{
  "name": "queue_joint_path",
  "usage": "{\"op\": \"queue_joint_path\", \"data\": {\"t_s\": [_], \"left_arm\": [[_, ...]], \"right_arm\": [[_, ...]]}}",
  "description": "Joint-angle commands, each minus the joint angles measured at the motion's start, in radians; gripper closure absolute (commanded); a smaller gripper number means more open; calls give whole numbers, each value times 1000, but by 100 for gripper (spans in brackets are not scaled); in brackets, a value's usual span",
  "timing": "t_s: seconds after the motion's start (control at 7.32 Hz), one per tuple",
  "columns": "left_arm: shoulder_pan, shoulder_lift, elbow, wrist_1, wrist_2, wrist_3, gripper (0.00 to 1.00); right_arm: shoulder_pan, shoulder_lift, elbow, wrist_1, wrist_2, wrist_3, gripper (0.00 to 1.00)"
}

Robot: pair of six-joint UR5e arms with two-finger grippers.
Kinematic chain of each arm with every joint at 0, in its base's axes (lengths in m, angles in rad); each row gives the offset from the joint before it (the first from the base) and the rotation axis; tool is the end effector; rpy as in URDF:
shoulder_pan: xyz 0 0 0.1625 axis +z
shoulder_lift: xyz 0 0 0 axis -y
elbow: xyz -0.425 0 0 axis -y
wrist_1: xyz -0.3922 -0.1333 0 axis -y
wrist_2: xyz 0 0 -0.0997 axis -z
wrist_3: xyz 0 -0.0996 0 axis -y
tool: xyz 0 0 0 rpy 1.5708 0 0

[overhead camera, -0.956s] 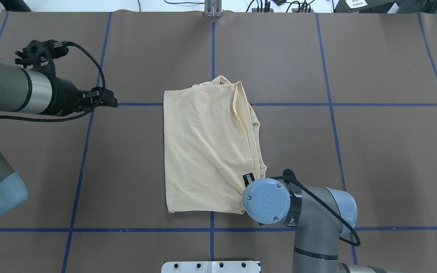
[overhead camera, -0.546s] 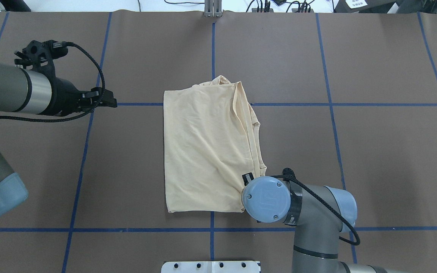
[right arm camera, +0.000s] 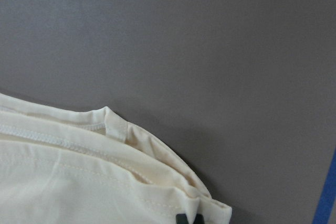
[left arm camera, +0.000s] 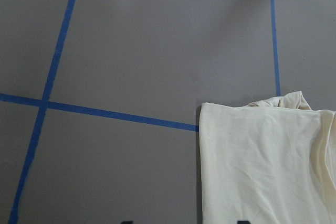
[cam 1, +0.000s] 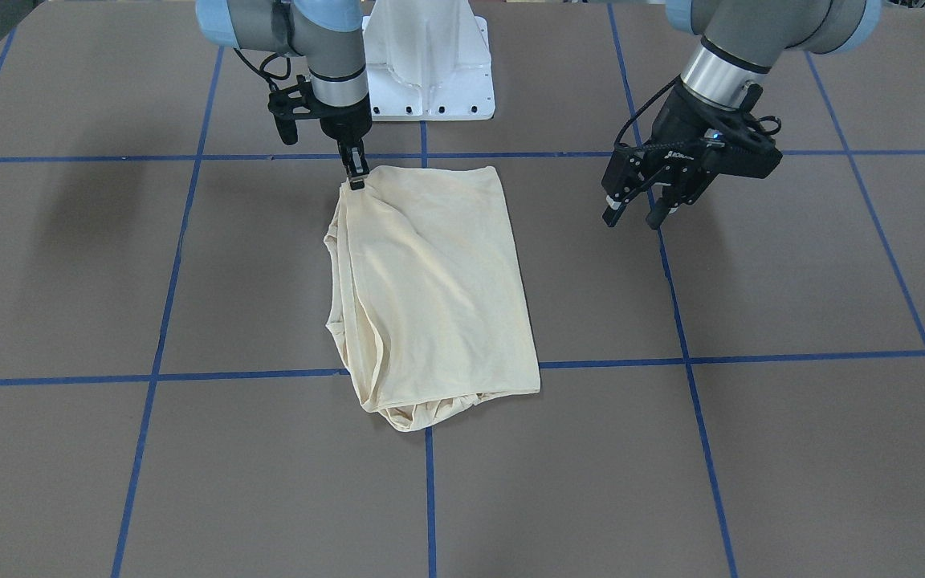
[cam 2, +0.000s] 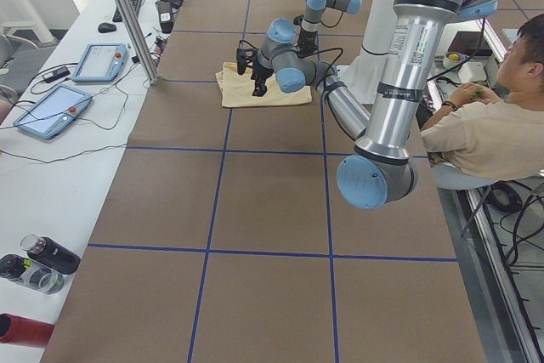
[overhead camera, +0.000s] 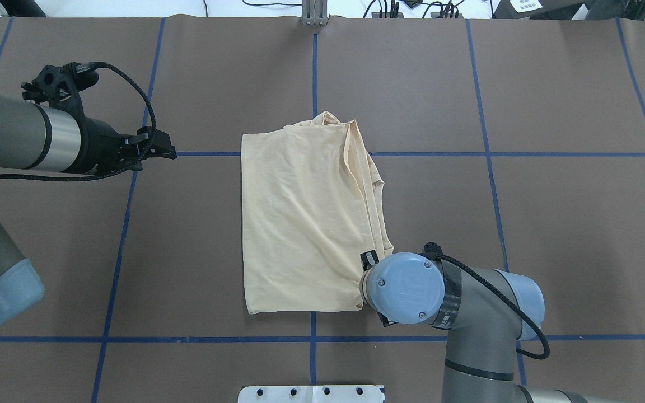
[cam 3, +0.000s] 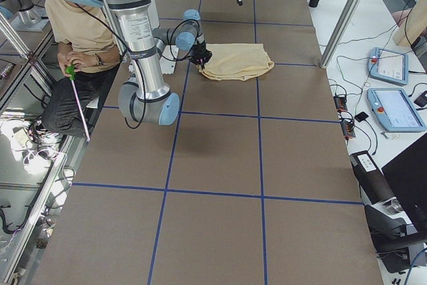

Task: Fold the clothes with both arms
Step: 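Move the left gripper toward the shirt's side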

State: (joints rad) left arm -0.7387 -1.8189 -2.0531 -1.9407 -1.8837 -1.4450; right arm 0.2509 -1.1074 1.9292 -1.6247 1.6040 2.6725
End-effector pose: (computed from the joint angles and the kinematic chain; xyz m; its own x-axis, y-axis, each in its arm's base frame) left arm 0.3199 -0.4302 0.2669 0.3874 -0.1914 -0.9018 0.3923 0.9195 -0.0266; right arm -0.5469 -0.2744 0.2578 0.1136 0.9494 0.2927 -0.7237 0.2810 -0.6304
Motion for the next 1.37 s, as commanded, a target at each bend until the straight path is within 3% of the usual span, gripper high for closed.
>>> {"op": "queue_joint_path", "data": {"t_s": [0.0,0.68,0.82,0.96,1.23], "left_arm": [[54,-23,-7,-6,6,-170,23],[125,-48,-7,-6,67,-290,12],[125,-48,-7,-6,67,-291,11],[125,-46,-7,-6,69,-291,11],[127,-46,-7,-3,77,-291,11]], "right_arm": [[-10,-2,31,-53,2,0,100],[-56,-6,30,-78,-12,-6,98],[-53,-8,30,-78,-12,-6,63],[-50,-8,22,-78,-31,-6,46],[-55,-2,-10,-69,-84,0,40]]}}
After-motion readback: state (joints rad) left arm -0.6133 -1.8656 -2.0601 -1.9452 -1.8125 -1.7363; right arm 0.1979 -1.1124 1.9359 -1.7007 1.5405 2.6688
